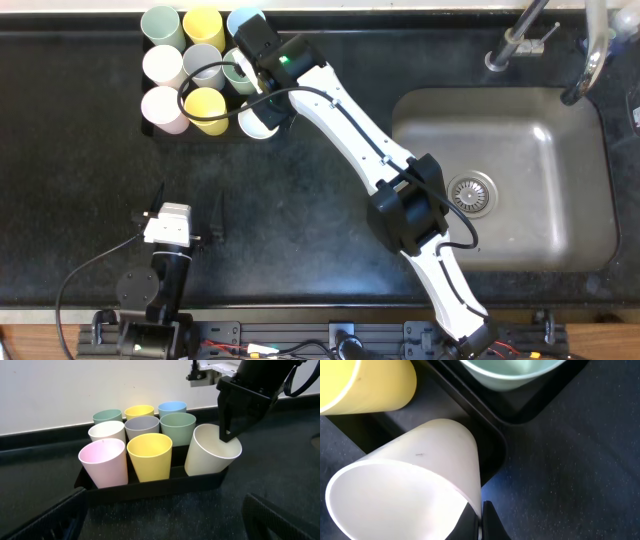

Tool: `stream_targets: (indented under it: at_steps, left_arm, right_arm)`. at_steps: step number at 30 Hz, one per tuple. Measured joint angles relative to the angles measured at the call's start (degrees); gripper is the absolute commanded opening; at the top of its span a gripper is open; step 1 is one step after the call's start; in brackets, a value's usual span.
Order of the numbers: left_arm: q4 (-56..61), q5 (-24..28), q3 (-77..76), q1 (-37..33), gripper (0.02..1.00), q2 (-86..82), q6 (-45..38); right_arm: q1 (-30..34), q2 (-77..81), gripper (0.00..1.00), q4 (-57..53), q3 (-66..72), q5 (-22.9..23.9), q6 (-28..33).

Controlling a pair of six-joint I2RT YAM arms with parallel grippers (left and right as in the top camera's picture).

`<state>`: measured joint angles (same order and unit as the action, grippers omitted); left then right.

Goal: Store Cups

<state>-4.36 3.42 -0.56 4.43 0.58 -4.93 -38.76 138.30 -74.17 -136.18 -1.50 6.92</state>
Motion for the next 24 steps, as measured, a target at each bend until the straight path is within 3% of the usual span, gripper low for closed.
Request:
stream_targets:
  at_steps: [8, 11, 12, 24]
  left_arm:
    - [0.02, 0.0, 0.0, 0.0, 0.998, 0.0, 0.0]
    - [0.0, -0.02, 0.0, 0.0, 0.998, 0.0, 0.0]
    - [0.0, 0.0, 0.0, 0.0, 0.998, 0.0, 0.0]
    - [0.02, 0.0, 0.0, 0.0, 0.998, 0.0, 0.0]
  right_arm:
    - [-0.07, 0.48, 0.053, -0.74, 0.0, 0.07, 0.59]
    - [-0.07, 0.52, 0.904, -0.35, 0.0, 0.02, 0.55]
    - [-0.07, 0.52, 0.998, -0.2, 0.0, 0.04, 0.59]
    - [-0.11, 1.01, 0.998, 2.32, -0.98, 1.22, 0.81]
